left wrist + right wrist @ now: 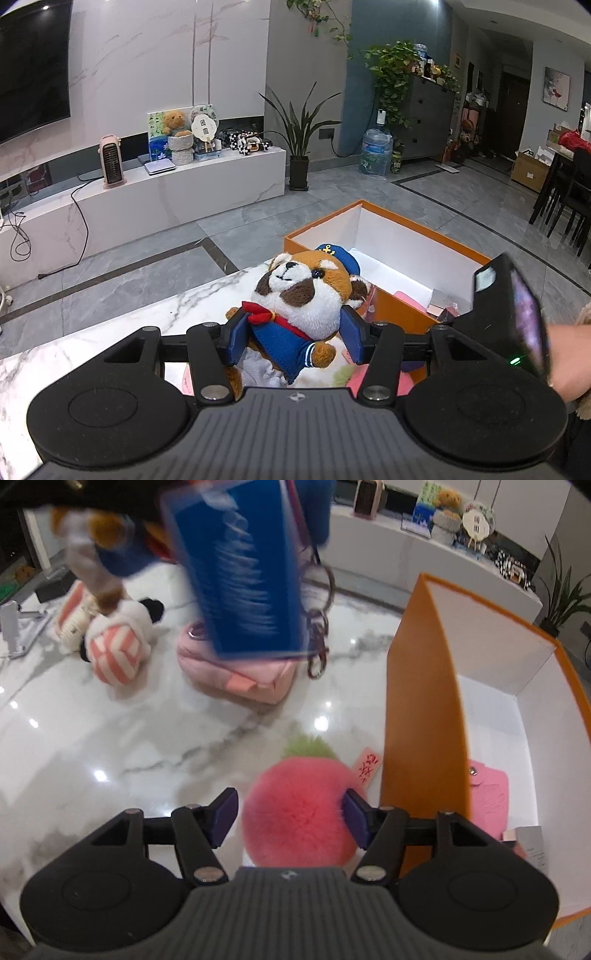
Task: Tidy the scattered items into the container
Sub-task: 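Carry the red panda plush and pink pom-pom over the orange box with both tools, then open the left tool to drop the panda plush while the right tool releases the pom-pom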
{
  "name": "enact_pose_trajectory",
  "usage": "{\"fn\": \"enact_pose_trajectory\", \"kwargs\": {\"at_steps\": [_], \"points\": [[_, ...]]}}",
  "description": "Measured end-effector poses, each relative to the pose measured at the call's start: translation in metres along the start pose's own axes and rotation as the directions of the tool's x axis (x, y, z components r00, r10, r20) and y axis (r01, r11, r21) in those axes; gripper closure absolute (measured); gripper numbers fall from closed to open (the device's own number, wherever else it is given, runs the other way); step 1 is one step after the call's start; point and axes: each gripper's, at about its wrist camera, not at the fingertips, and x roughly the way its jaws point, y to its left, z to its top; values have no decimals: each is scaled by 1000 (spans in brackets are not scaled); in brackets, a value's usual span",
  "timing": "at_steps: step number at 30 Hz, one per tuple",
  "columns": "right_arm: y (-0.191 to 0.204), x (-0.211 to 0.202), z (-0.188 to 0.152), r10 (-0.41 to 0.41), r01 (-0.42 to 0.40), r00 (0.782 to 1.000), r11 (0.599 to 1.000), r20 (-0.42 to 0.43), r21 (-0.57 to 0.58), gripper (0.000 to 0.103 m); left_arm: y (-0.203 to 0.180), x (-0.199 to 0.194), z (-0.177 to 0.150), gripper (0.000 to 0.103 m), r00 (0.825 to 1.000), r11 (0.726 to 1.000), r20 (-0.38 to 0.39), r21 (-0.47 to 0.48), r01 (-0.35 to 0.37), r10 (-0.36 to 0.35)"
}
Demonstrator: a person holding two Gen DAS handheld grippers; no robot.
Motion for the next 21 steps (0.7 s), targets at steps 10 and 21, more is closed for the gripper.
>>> {"fn": "enact_pose_trajectory", "kwargs": {"at_steps": [10, 21], "points": [[2, 28, 1, -50, 46, 996, 998, -74, -50, 54, 12, -10, -1, 43, 1000, 999, 12, -29, -14, 14], [-4, -29, 11, -3, 1, 997, 1000, 75, 23, 56, 12, -11, 3, 43, 1000, 999, 25, -42, -18, 19]]}}
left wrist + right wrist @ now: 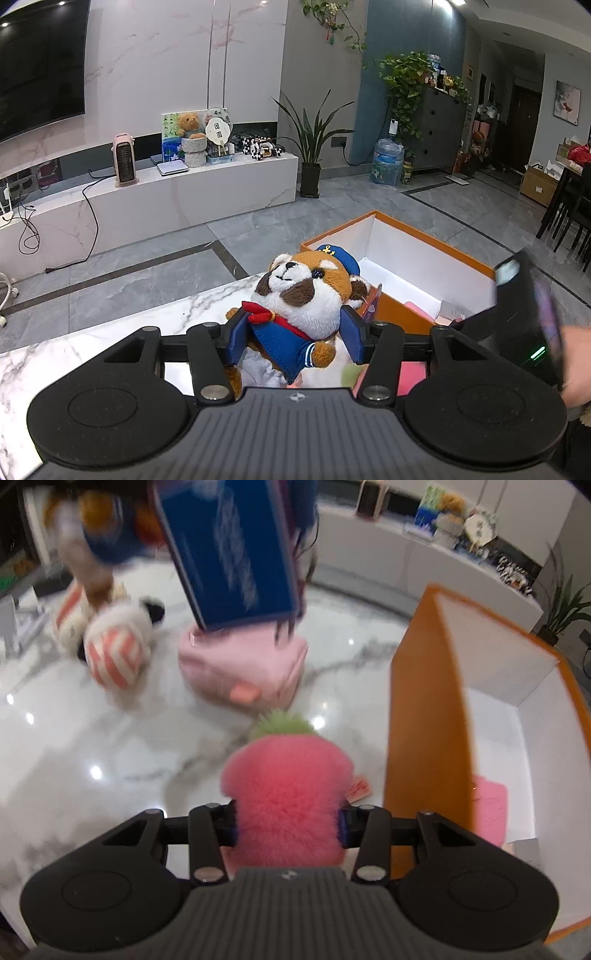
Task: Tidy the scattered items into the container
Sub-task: 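Open the left tool to drop the panda plush while the right tool releases the pom-pom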
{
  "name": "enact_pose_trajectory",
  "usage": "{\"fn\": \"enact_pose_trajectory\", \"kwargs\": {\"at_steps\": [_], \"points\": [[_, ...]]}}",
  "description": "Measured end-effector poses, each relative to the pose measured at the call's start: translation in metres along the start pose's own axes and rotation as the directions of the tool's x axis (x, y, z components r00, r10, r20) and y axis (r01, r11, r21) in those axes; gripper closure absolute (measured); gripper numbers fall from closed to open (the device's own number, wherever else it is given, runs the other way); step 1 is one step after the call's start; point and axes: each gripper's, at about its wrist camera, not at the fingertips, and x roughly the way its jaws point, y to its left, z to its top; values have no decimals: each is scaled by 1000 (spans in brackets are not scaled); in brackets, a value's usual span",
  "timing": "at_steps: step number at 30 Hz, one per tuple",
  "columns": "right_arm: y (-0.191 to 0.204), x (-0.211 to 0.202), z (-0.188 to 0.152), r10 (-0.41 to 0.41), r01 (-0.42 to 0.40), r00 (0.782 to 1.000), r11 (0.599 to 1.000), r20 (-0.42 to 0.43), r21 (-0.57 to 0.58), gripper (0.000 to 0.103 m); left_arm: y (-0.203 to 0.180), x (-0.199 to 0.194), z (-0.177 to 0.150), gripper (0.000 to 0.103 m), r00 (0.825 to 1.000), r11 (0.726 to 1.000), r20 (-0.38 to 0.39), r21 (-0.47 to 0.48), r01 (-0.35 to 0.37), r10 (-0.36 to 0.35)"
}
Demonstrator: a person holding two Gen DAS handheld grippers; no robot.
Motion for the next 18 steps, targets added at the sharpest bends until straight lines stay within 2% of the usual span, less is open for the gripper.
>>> {"fn": "enact_pose_trajectory", "kwargs": {"at_steps": [8, 18], "points": [[-49, -64, 5, -31, -3, 981, 984, 189, 176, 56, -13, 10, 12, 43, 999, 999, 28, -12, 37, -36], [-103, -96, -13, -135, 34, 952, 939, 275, 343, 56, -47, 39, 34, 43, 987, 990, 84, -20, 136, -134]]}}
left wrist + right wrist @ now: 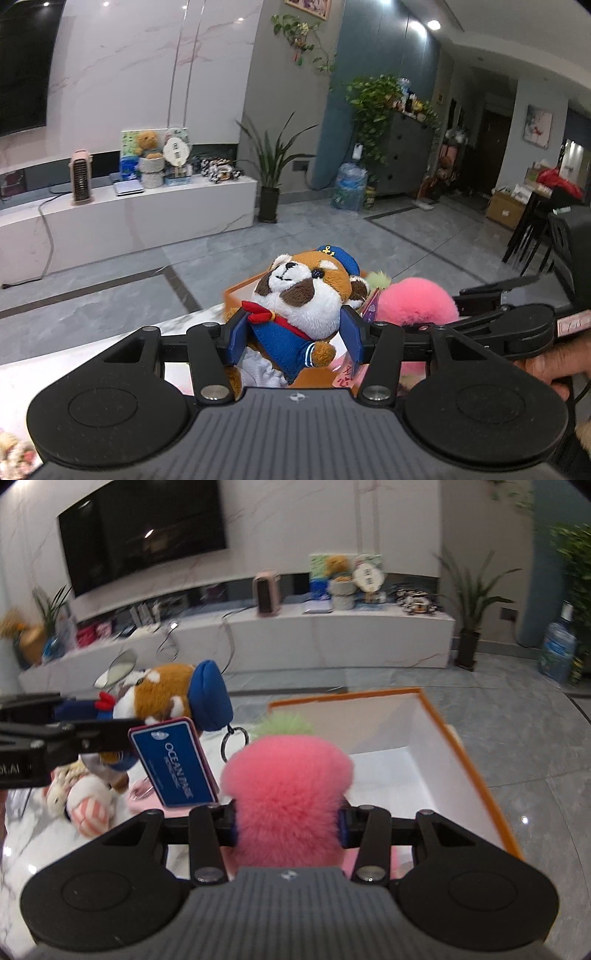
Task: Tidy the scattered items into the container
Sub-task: 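Open the left tool to drop the panda plush while the right tool releases the pom-pom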
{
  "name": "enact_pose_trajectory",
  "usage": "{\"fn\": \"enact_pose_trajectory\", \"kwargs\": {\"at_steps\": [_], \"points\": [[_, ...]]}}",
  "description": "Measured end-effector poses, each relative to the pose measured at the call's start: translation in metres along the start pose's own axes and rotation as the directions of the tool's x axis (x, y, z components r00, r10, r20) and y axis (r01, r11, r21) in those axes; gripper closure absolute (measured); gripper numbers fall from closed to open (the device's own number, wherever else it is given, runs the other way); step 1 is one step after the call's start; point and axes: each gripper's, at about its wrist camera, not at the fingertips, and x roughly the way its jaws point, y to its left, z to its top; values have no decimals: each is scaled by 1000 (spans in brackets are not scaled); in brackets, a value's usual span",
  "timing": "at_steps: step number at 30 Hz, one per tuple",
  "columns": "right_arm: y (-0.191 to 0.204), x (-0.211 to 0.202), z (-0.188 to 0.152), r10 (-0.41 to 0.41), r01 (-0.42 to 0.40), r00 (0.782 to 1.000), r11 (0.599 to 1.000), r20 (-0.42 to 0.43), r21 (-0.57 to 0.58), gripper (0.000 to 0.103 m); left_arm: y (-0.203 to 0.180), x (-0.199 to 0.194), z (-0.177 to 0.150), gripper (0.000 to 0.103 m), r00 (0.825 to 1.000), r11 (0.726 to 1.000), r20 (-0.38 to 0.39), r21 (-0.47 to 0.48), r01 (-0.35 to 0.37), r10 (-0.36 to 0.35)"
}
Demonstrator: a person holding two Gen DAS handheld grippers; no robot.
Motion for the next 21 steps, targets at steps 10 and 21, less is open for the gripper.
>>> {"fn": "enact_pose_trajectory", "kwargs": {"at_steps": [10, 21], "points": [[-39, 2, -6, -103, 103, 995, 994, -1, 44, 56, -26, 58, -6, 43, 998, 998, -24, -13, 58, -58], [-60, 24, -13, -158, 160, 985, 987, -73, 28, 52, -22, 95, -36, 42, 992, 989, -48, -97, 109, -114]]}}
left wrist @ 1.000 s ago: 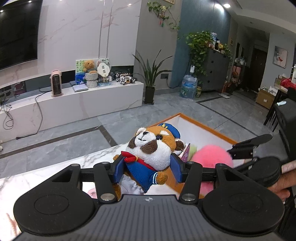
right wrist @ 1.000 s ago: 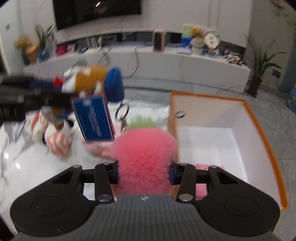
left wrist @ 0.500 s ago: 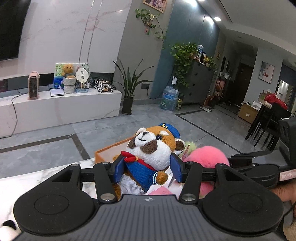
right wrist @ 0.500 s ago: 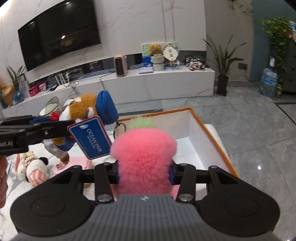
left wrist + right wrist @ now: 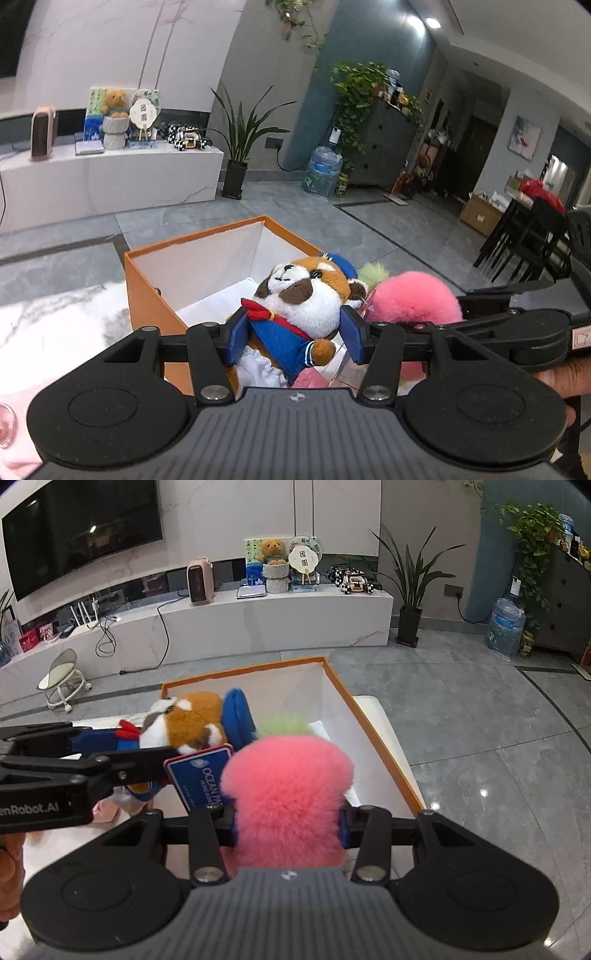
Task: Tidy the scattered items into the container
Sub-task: 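Open the left tool to drop the panda plush while the right tool releases the pom-pom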
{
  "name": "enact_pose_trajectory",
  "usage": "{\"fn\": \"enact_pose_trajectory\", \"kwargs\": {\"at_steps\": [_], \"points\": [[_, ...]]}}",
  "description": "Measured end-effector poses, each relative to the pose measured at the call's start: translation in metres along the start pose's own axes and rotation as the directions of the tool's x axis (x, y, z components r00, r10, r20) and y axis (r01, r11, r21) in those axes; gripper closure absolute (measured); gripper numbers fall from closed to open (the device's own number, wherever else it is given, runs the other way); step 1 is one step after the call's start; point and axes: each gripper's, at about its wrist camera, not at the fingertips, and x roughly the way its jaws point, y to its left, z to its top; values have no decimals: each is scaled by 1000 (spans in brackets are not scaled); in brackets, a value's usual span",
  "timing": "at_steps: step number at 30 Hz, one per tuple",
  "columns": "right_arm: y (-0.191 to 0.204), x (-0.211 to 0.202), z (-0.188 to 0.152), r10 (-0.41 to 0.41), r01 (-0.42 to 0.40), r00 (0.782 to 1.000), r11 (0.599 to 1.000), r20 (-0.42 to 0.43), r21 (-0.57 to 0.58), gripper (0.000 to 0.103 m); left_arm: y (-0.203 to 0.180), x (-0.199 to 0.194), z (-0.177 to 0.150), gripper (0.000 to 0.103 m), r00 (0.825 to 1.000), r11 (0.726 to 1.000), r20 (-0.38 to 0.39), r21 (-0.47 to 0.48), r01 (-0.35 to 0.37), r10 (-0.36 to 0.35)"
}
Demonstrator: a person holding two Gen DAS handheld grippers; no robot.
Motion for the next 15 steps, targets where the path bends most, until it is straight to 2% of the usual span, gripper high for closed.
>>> {"fn": "enact_pose_trajectory", "kwargs": {"at_steps": [3, 8, 10, 15], "points": [[2, 5, 2, -43, 43, 999, 999, -3, -12, 44, 3, 2, 0, 35, 1000, 1000, 5, -13, 9, -9], [1, 5, 2, -46, 46, 999, 999, 2, -12, 43, 3, 1, 2, 33, 1000, 999, 19, -33, 23, -23], [2, 5, 2, -44, 44, 999, 999, 0, -16, 43, 3, 0, 3, 29, 1000, 999, 22, -39, 15, -15], [2, 4, 1, -43, 43, 999, 999, 1, -19, 43, 9, 1, 1, 29, 1000, 997, 15, -80, 7, -5]]}}
